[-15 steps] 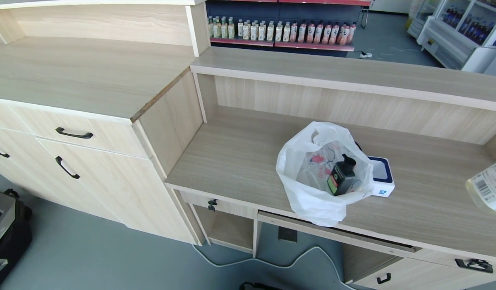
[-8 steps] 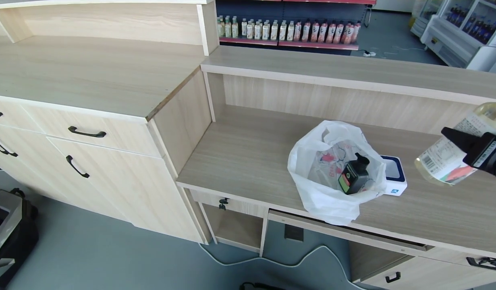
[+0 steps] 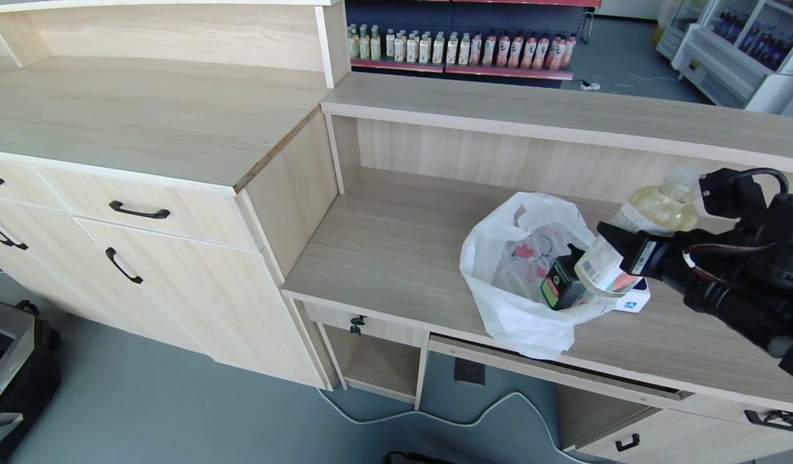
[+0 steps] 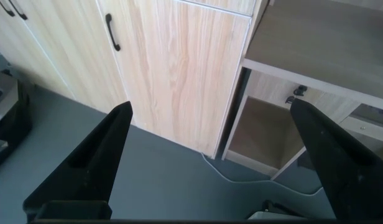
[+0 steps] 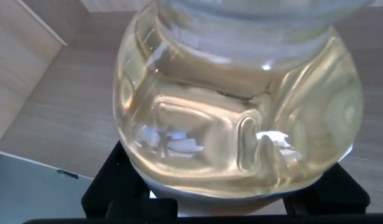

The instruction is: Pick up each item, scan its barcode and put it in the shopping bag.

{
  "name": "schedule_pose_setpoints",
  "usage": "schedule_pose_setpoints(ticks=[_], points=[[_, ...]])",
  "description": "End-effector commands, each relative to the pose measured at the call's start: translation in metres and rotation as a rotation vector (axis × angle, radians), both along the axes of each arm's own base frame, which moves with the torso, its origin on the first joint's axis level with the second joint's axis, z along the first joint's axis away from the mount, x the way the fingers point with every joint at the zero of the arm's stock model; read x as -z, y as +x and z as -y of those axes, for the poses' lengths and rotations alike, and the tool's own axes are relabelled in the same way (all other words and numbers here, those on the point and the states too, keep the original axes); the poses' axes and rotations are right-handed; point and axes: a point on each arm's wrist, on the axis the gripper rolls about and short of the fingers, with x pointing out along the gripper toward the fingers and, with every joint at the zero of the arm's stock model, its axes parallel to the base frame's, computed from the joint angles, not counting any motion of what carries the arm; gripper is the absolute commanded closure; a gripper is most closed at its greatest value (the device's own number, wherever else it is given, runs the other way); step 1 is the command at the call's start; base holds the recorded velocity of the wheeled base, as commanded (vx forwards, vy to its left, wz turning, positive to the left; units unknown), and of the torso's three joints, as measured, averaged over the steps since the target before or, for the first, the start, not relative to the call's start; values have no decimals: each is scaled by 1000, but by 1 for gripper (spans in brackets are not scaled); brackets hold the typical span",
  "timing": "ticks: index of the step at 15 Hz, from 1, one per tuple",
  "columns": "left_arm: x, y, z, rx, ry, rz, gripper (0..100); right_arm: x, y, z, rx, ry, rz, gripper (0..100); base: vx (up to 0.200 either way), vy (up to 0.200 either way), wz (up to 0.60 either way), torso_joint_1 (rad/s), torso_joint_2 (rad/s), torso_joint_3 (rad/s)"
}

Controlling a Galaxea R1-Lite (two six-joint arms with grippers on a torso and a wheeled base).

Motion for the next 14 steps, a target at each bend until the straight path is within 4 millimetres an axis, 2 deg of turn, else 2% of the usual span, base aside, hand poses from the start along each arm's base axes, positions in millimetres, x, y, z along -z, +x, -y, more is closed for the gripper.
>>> schedule_pose_setpoints(ticks=[1, 2, 6, 12, 14], points=[[0, 0, 0, 0, 0, 1, 0, 26, 12, -13, -37, -41, -57, 100, 0, 0, 0, 0, 0, 0], [0, 0, 0, 0, 0, 1, 0, 36, 16, -19, -58, -84, -37, 100, 0, 0, 0, 0, 0, 0], [0, 0, 0, 0, 0, 1, 0, 63, 36, -25, -64, -186, -5, 100, 0, 0, 0, 0, 0, 0], [0, 0, 0, 0, 0, 1, 0, 87, 53, -29, -66, -237, -14, 100, 0, 0, 0, 0, 0, 0], [0, 0, 0, 0, 0, -1, 0, 90, 64, -31, -59, -231, 34, 100, 0, 0, 0, 0, 0, 0]])
